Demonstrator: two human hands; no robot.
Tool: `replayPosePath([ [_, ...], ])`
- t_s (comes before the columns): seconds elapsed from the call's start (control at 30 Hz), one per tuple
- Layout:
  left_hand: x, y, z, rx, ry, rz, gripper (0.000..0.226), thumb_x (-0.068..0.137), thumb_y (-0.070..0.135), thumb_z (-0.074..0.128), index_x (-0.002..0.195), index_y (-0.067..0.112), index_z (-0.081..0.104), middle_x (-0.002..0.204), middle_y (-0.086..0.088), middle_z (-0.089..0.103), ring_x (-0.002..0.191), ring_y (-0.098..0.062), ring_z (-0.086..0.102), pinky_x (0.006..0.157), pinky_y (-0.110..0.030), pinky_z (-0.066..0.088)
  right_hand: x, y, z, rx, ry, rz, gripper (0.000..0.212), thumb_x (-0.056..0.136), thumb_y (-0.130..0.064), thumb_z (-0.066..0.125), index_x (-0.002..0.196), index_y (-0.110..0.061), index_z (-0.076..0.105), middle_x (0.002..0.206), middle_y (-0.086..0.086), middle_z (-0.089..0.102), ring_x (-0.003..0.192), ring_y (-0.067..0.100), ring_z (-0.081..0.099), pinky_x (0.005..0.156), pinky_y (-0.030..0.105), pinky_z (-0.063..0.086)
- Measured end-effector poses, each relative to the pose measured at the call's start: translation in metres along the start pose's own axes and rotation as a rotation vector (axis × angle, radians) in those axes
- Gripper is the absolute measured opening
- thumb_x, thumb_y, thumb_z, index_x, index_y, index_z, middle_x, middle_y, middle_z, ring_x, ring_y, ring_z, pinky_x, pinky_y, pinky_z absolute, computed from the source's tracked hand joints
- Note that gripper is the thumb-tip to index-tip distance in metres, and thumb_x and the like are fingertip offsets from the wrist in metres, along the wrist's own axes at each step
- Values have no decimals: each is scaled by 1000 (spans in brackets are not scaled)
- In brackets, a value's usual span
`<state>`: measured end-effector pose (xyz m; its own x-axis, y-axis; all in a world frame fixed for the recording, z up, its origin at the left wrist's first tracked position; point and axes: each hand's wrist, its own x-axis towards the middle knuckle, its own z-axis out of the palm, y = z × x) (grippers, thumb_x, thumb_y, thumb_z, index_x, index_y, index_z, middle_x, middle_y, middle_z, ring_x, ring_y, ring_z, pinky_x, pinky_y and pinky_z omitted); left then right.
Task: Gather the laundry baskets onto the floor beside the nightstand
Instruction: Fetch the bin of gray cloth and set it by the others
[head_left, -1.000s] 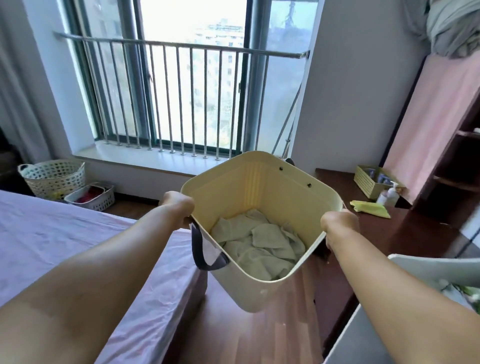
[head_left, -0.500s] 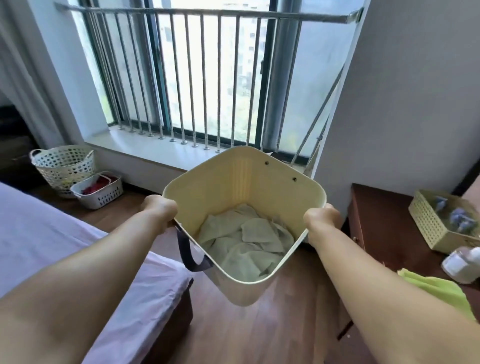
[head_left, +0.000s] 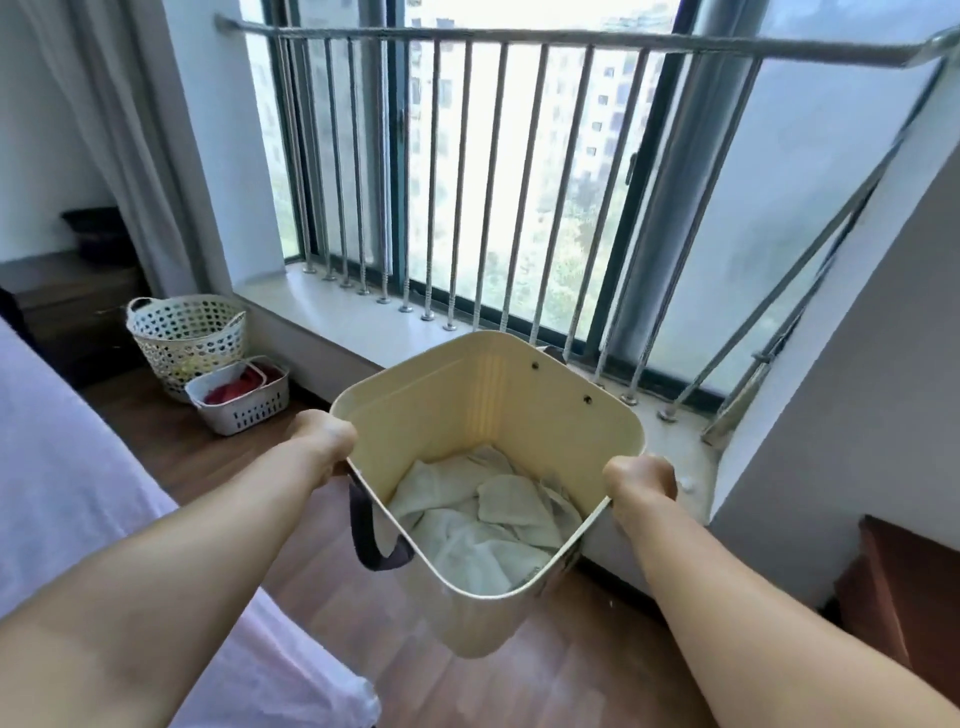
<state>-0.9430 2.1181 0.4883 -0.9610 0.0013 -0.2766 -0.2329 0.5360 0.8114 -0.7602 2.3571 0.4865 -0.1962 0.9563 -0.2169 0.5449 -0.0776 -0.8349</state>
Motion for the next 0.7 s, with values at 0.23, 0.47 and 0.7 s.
replayPosePath([
  [0.23, 128, 46, 5, 106, 91, -97, 42, 93, 8, 46, 132, -7, 50, 126, -24, 61, 109, -38, 64, 46, -26, 39, 86, -92, 128, -50, -140, -42, 39, 75, -6, 48, 113, -9, 56, 95, 13, 59, 90, 36, 63, 80, 40, 57],
  [0.47, 254, 71, 8, 69, 220, -249, 41, 88, 9, 49, 126, -5, 54, 93, -22, 65, 80, -32, 68, 59, -36, 56, 170, -165, 277, -132, -367, -63, 39, 72, -1, 53, 110, 5, 56, 87, 16, 57, 89, 37, 64, 72, 38, 52],
  [0.7, 375, 76, -12, 104, 328, -408, 55, 91, 9, 44, 144, -4, 36, 132, -25, 55, 101, -37, 64, 65, -32, 51, 210, -248, 432, -288, -563, -142, 46, 78, -4, 54, 123, 0, 44, 99, 17, 56, 92, 34, 58, 85, 42, 53],
])
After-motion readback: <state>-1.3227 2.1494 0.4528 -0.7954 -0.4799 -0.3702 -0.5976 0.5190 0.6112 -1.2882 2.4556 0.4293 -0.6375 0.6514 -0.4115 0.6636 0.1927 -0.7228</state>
